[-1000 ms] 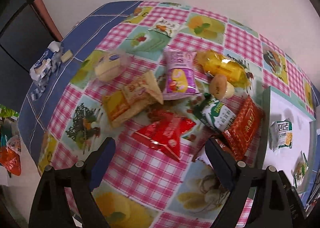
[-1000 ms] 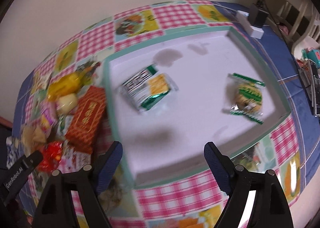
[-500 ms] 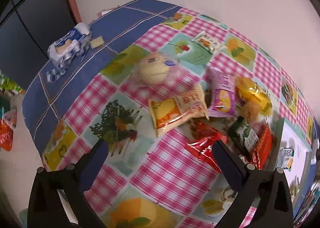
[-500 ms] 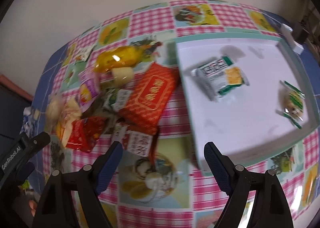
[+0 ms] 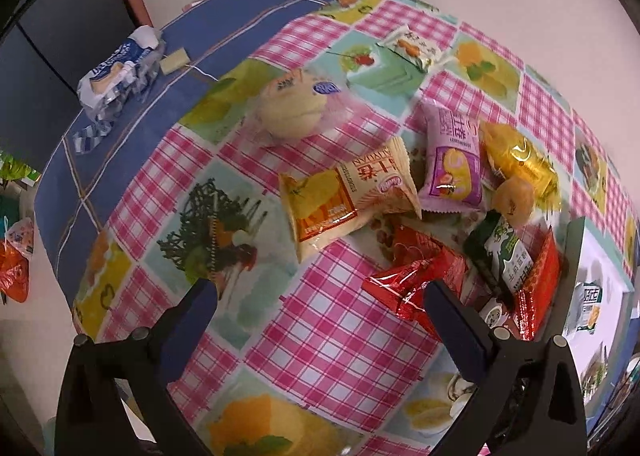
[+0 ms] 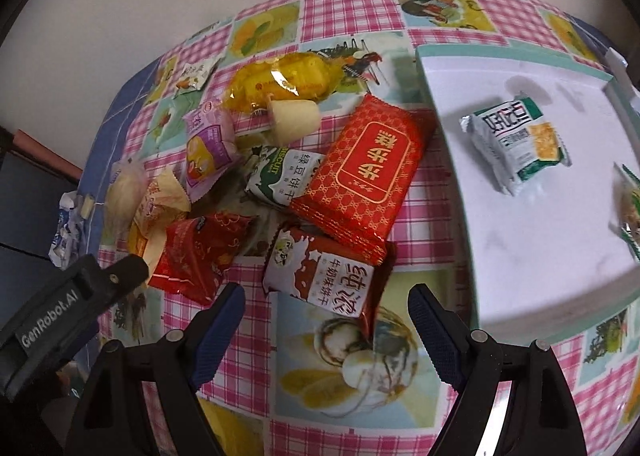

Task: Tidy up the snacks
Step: 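Grasp the red Kiss candy bag with left tool while right tool grasps white-red milk biscuit pack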

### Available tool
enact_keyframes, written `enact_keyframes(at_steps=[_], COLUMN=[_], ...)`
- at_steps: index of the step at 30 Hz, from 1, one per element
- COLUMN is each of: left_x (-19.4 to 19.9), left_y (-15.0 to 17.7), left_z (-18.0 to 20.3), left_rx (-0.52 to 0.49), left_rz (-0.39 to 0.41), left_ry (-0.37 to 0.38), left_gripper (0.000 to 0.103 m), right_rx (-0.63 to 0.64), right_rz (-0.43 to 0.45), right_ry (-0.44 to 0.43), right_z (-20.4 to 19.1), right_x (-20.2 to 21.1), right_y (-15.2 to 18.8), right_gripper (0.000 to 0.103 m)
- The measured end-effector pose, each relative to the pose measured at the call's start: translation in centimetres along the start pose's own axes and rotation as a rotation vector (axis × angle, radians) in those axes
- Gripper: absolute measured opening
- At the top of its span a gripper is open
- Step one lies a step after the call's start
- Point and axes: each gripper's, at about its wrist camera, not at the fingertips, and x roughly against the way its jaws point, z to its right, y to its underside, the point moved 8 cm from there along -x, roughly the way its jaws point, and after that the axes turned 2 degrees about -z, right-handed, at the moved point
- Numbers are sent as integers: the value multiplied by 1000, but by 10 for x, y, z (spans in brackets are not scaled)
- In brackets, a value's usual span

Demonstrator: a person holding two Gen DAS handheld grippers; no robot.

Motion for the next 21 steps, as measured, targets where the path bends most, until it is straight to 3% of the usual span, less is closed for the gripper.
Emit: enact_keyframes(at_steps=[4, 13, 21], left_x=[-5, -9, -17], left_y=[-3, -9, -9], left_z=[7, 38, 64], left_rx=[-14, -40, -122], left_rz=[-2, -21, -27], left_ry=[8, 144, 167], left_gripper=[103, 103, 103], right_rx=[-11, 13, 9], right_rz=[-5, 4, -9], right_ry=[13, 9, 18], right_z=[2, -3, -2], right_x=[-10, -19, -27], right_y=[-3, -9, -8], right_gripper=[86, 86, 86])
